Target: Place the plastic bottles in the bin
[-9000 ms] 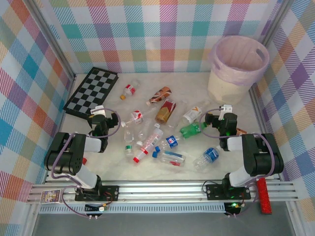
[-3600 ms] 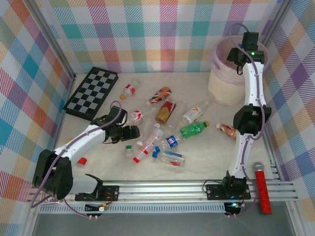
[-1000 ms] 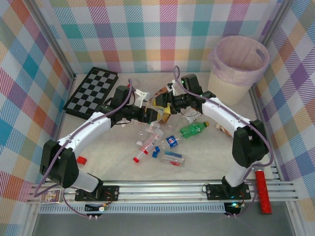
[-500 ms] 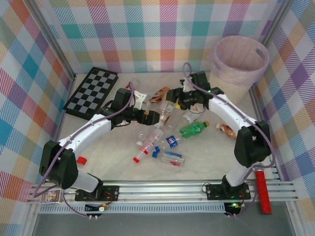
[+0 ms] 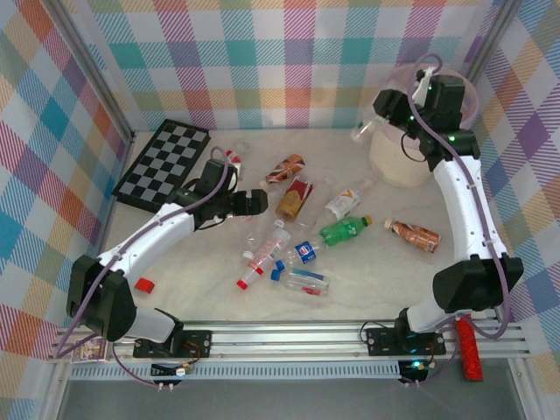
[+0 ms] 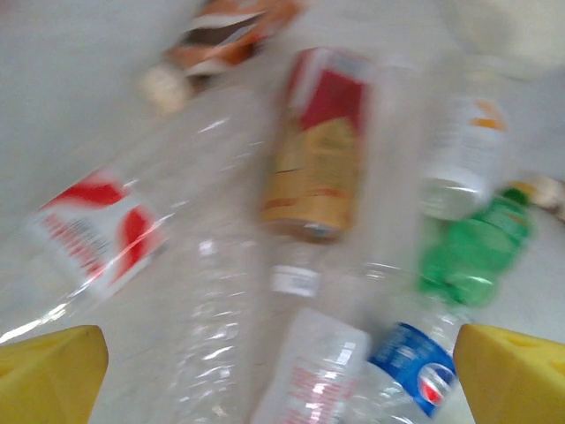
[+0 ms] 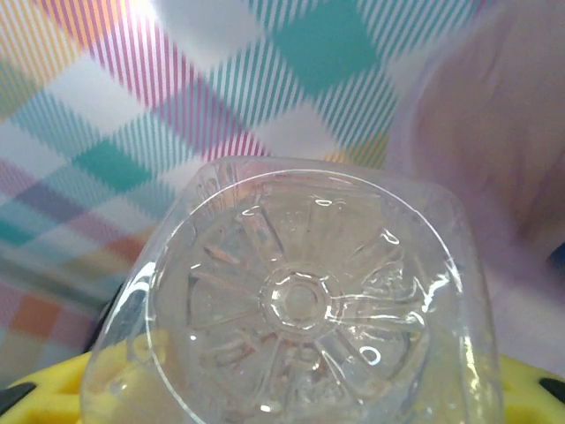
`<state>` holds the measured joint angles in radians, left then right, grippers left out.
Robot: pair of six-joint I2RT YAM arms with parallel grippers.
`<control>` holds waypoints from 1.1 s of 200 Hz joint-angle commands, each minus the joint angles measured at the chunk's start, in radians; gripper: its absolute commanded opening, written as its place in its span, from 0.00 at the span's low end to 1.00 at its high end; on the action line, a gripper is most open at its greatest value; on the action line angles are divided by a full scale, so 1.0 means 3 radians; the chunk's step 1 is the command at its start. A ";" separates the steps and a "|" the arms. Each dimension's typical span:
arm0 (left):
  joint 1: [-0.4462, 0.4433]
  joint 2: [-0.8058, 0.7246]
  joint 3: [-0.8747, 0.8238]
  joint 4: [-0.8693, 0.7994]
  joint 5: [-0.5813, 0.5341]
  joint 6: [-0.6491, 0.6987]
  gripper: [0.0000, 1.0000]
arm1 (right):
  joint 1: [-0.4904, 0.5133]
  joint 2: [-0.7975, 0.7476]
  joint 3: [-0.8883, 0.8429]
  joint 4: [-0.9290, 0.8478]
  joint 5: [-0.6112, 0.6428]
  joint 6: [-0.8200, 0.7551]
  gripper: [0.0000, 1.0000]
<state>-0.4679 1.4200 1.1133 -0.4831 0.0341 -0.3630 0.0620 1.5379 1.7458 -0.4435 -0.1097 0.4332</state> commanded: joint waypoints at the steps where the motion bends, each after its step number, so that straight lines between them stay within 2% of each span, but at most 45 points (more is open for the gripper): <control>1: 0.0030 -0.0099 -0.0014 -0.0222 -0.0484 -0.0462 1.00 | -0.0115 0.0127 0.0269 0.0309 0.0510 -0.0449 0.12; 18: 0.0032 -0.0173 -0.0102 -0.0196 -0.0439 -0.0483 1.00 | -0.0166 0.0365 0.0713 0.0146 0.0600 -0.0584 0.14; 52: 0.0059 -0.0228 -0.0230 -0.0163 -0.0357 -0.0470 1.00 | -0.0167 0.0882 0.1377 -0.0066 0.1096 -0.0948 0.16; 69: 0.0088 -0.0222 -0.0164 -0.0223 -0.0334 -0.0340 0.99 | -0.0150 0.1073 0.1446 0.0056 0.1433 -0.1230 0.16; 88: 0.0160 -0.0191 -0.0019 -0.0292 -0.0232 -0.0132 1.00 | -0.0154 0.1361 0.1744 -0.0166 0.1515 -0.1321 0.17; 113: 0.0459 -0.0052 0.0227 -0.0389 0.0114 -0.0037 1.00 | -0.0145 0.1713 0.2132 -0.0522 0.1608 -0.1307 0.17; 129: 0.0737 0.0089 0.0307 -0.0328 0.0473 -0.0250 0.99 | -0.0153 0.1915 0.2396 -0.0834 0.1711 -0.1238 0.17; 149: 0.1001 0.0272 0.0349 -0.0086 0.0779 -0.0559 0.96 | -0.0177 0.2026 0.2430 -0.1015 0.1746 -0.1136 0.19; 157: 0.1035 0.0367 0.0415 -0.0046 0.0779 -0.0618 0.96 | -0.0205 0.2059 0.2421 -0.1090 0.1722 -0.1058 0.21; 168: 0.1038 0.0513 0.0560 -0.0036 0.0715 -0.0560 0.95 | -0.0263 0.2102 0.2407 -0.1185 0.1641 -0.0942 0.31; 192: 0.1038 0.0905 0.1019 -0.0191 0.0500 -0.0157 0.95 | -0.0376 0.2161 0.2357 -0.1299 0.1403 -0.0813 0.41; 220: 0.1041 0.1332 0.1495 -0.0382 0.0166 0.0514 0.95 | -0.0453 0.2131 0.2376 -0.1480 0.1205 -0.0819 0.72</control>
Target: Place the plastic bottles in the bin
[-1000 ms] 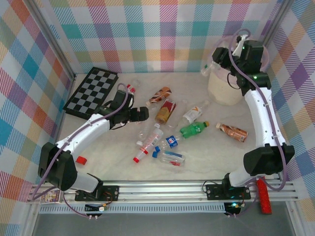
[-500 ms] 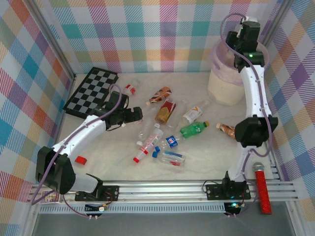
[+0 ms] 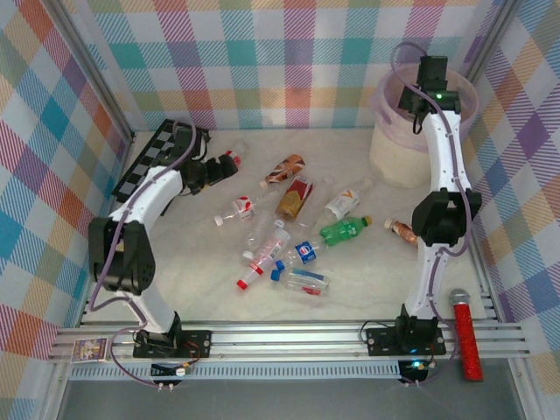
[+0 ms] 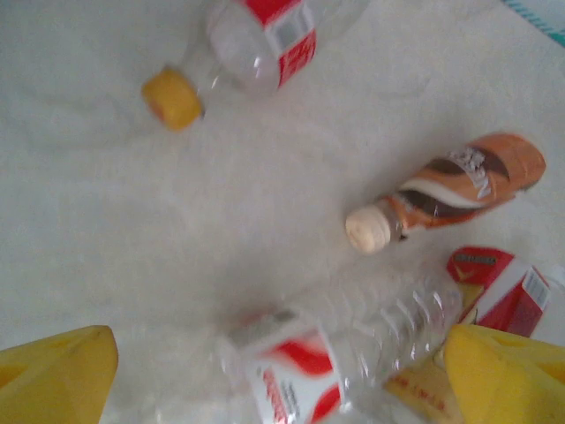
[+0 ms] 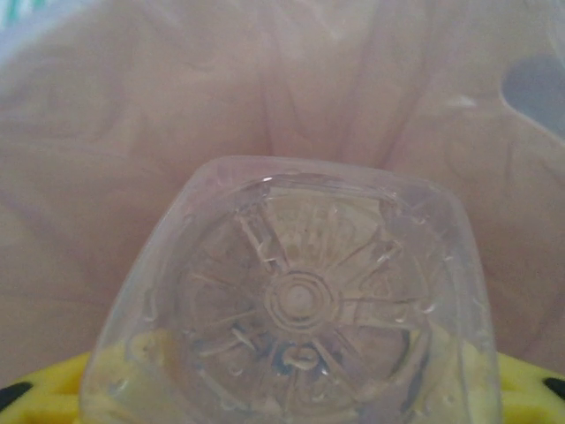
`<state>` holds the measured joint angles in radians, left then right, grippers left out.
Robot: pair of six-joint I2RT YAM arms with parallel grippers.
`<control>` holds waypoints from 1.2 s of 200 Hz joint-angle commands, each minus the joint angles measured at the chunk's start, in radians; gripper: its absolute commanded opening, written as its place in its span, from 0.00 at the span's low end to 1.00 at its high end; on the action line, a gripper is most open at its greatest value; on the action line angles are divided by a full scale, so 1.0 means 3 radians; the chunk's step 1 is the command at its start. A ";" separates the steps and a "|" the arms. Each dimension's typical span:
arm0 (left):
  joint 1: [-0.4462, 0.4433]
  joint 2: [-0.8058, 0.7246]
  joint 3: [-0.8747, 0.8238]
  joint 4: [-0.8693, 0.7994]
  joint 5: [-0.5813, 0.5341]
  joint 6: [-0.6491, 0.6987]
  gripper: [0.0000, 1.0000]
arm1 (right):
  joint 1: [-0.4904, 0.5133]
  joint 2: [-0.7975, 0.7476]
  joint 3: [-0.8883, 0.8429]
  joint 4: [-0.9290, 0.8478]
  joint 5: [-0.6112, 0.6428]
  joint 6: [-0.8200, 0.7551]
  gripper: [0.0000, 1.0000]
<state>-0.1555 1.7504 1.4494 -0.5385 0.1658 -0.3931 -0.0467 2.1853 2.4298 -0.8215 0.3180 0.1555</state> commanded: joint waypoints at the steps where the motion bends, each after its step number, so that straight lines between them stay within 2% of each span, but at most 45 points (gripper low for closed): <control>1: 0.0001 0.0245 0.0392 -0.0204 -0.0285 0.0635 0.95 | -0.0092 -0.0027 0.0096 -0.0226 -0.0231 0.0104 0.73; 25: 0.0007 0.0528 0.0658 -0.0159 -0.0361 0.1089 0.96 | -0.0161 -0.0139 0.0133 -0.0376 -0.0431 0.0016 0.93; 37: 0.0007 0.0669 0.0808 -0.0183 -0.0392 0.1274 0.97 | -0.0181 -0.0212 0.0188 -0.0516 -0.0491 -0.0005 1.00; 73: 0.0012 0.1063 0.1106 -0.0116 -0.0474 0.1725 1.00 | -0.0209 -0.0596 0.0019 -0.0697 -0.0818 -0.0064 0.99; 112: 0.0014 0.1481 0.1372 -0.0029 -0.0466 0.1856 1.00 | -0.0210 -0.1039 -0.0235 -0.1131 -0.1395 0.0162 0.99; 141: 0.0016 0.1723 0.1551 -0.0042 -0.0491 0.1857 1.00 | -0.0192 -0.1660 -0.1146 -0.0999 -0.1629 0.0395 0.99; 155: 0.0013 0.1766 0.1560 0.0003 -0.0510 0.1855 1.00 | -0.0192 -0.2015 -0.1657 -0.0739 -0.1925 0.0510 0.99; 177: 0.0010 0.1835 0.1588 0.0029 -0.0554 0.1827 0.93 | -0.0192 -0.2459 -0.2319 -0.0294 -0.2577 0.0705 0.99; 197: 0.0013 0.1917 0.1646 0.0000 -0.0542 0.1817 0.84 | -0.0190 -0.2748 -0.2750 -0.0170 -0.3016 0.0792 1.00; 240: 0.0011 0.2045 0.1703 -0.0066 -0.0535 0.1792 0.75 | -0.0173 -0.3449 -0.3762 -0.0133 -0.3167 0.0849 0.99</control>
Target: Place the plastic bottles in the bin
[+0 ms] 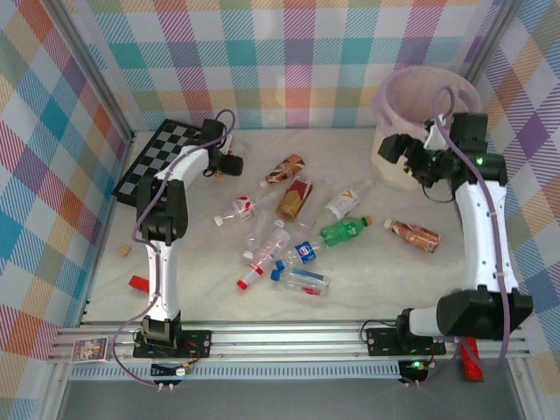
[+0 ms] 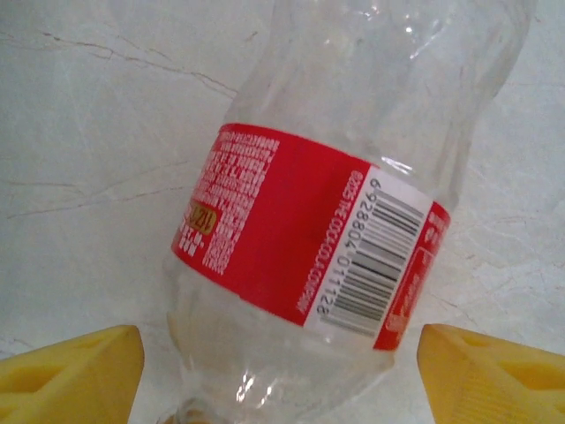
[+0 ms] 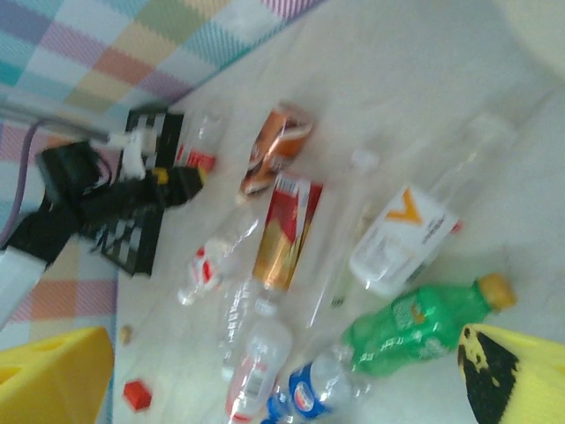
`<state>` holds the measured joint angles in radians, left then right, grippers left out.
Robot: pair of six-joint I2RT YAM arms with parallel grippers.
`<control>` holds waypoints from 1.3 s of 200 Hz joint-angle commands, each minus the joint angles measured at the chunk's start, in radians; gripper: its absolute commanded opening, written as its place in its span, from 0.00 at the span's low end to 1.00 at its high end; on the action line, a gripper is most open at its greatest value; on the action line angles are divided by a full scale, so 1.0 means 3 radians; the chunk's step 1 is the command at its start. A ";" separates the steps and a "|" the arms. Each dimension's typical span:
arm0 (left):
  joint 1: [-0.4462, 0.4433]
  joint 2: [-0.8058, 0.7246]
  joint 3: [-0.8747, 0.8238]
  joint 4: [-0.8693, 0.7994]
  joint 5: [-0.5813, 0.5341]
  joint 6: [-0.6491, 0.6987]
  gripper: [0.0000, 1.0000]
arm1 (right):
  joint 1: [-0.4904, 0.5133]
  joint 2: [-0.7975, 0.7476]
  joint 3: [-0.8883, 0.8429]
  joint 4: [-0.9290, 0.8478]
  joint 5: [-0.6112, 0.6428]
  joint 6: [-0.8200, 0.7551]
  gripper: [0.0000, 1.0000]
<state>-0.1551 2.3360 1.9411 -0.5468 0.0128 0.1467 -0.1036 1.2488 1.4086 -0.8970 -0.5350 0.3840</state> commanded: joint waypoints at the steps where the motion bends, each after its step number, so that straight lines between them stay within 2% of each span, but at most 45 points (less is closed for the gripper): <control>1: 0.0010 0.0095 0.0061 -0.0041 -0.0026 -0.0008 0.75 | 0.0020 -0.0338 -0.0374 0.0113 -0.0318 0.0084 0.99; 22: 0.0011 0.0142 0.0064 -0.0044 -0.0012 -0.0038 0.69 | 0.0023 -0.0538 -0.0666 0.0046 -0.0387 0.0162 0.99; 49: 0.0002 0.0126 0.0026 -0.0005 0.0026 -0.0064 0.56 | 0.0023 -0.0719 -0.1084 0.0142 -0.0463 0.0390 0.99; 91: -0.0019 0.0033 -0.0069 0.0089 0.0025 -0.0155 0.39 | 0.0132 -0.0584 -0.1284 -0.0097 -0.0097 0.0425 0.99; 122: -0.0021 -0.0150 -0.0282 0.0248 0.0113 -0.0293 0.25 | 0.0430 -0.0465 -0.1503 0.0084 0.0092 0.0441 0.99; 147: -0.0020 -0.0511 -0.0746 0.0673 0.0329 -0.0491 0.24 | 0.0806 -0.0215 -0.1537 0.0460 0.0073 0.0568 0.99; 172: -0.0026 -0.0836 -0.1034 0.0836 0.0452 -0.0709 0.24 | 0.1108 -0.0122 -0.1654 0.1395 -0.0146 0.0980 0.99; 189: -0.0053 -0.1034 -0.1193 0.0853 0.0537 -0.0832 0.23 | 0.1205 0.0005 -0.1656 0.1893 -0.0229 0.1214 1.00; 225: -0.0234 -0.1522 -0.1645 0.0973 0.1070 -0.1023 0.23 | 0.1309 0.0283 -0.1510 0.2591 -0.0339 0.1535 0.99; 247: -0.0374 -0.1774 -0.1870 0.1003 0.1501 -0.1213 0.23 | 0.1418 0.0526 -0.1280 0.2777 -0.0423 0.1536 0.97; 260: -0.0490 -0.1897 -0.1973 0.1014 0.1553 -0.1324 0.23 | 0.1514 0.0673 -0.1118 0.2847 -0.0454 0.1460 0.92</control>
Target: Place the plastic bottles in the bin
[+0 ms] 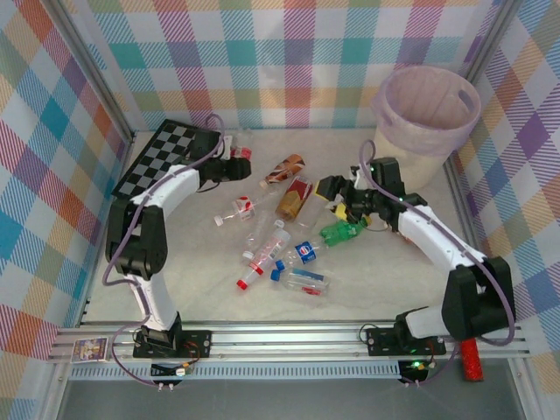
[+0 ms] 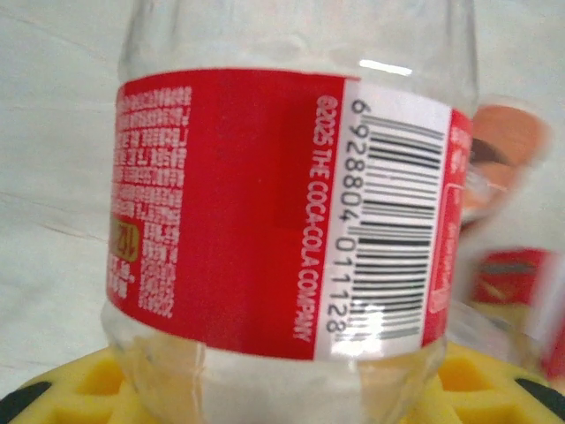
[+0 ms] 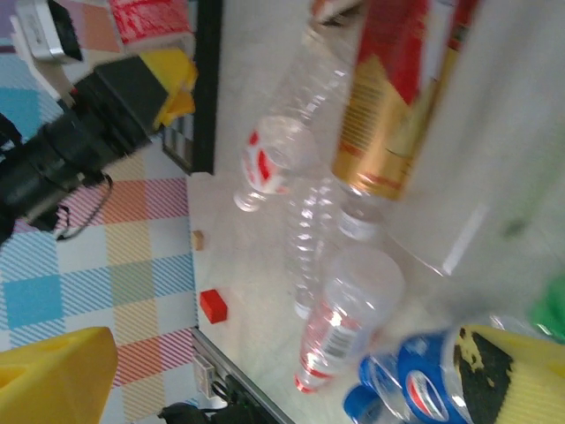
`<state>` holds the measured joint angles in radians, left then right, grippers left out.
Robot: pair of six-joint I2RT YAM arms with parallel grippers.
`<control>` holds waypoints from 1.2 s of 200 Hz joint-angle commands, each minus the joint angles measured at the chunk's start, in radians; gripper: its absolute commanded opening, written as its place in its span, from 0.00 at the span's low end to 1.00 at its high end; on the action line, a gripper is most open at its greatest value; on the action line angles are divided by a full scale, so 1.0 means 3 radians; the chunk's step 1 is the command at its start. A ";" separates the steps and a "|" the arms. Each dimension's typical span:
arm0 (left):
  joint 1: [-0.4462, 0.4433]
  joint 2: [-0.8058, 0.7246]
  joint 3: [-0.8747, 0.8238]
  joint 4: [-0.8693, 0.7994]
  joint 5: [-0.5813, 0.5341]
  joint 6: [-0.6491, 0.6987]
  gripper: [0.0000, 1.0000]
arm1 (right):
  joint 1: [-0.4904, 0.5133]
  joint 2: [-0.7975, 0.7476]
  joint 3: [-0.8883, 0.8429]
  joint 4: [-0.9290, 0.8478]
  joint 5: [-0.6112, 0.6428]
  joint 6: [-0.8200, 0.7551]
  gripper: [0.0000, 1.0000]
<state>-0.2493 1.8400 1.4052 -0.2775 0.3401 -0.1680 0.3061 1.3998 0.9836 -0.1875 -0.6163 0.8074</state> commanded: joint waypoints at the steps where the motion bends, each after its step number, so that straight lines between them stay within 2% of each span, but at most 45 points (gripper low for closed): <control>1: -0.0186 -0.0251 -0.0193 0.0116 0.0462 -0.0287 0.22 | 0.0155 0.0181 0.0307 0.0492 -0.0187 0.0039 0.91; 31: -0.0478 -0.0455 -0.0349 0.0175 0.0723 -0.0630 0.20 | 0.0248 0.0489 0.0630 0.0533 -0.0121 -0.0196 0.80; 52: -0.0591 -0.0633 -0.0559 0.0370 0.0887 -0.0936 0.18 | 0.0249 0.0676 0.0779 0.0556 -0.0091 -0.0217 0.82; 91: -0.0843 -0.0851 -0.0745 0.0450 0.0789 -0.0999 0.17 | 0.0263 0.0959 0.1052 0.0249 -0.0004 -0.0421 0.87; 113: -0.0914 -0.0910 -0.0844 0.0582 0.0773 -0.1047 0.17 | 0.0272 0.1085 0.1098 0.0296 -0.0120 -0.0340 0.88; 127: -0.0941 -0.0868 -0.0819 0.0577 0.0805 -0.1055 0.16 | 0.0289 0.1136 0.1080 0.0427 -0.0184 -0.0235 0.84; 149: -0.0990 -0.0812 -0.0798 0.0594 0.0809 -0.1056 0.16 | 0.0299 0.1175 0.1052 0.0594 -0.0249 -0.0105 0.67; 200: -0.1040 -0.0711 -0.0756 0.0617 0.0756 -0.1048 0.16 | 0.0294 0.1197 0.1083 0.0540 -0.0233 -0.0116 0.52; 216: -0.1040 -0.0716 -0.0758 0.0593 0.0740 -0.1022 0.16 | 0.0294 0.1209 0.1063 0.0568 -0.0225 -0.0098 0.54; 230: -0.1043 -0.0724 -0.0759 0.0557 0.0687 -0.0989 0.15 | 0.0293 0.1222 0.1057 0.0579 -0.0232 -0.0046 0.70; 240: -0.1046 -0.0720 -0.0765 0.0564 0.0679 -0.0983 0.14 | 0.0296 0.1239 0.1053 0.0590 -0.0235 -0.0001 0.74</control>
<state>-0.5354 1.6131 1.1675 -0.1242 0.5179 -0.4828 0.3855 1.7493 1.2800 -0.0486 -0.6529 0.7967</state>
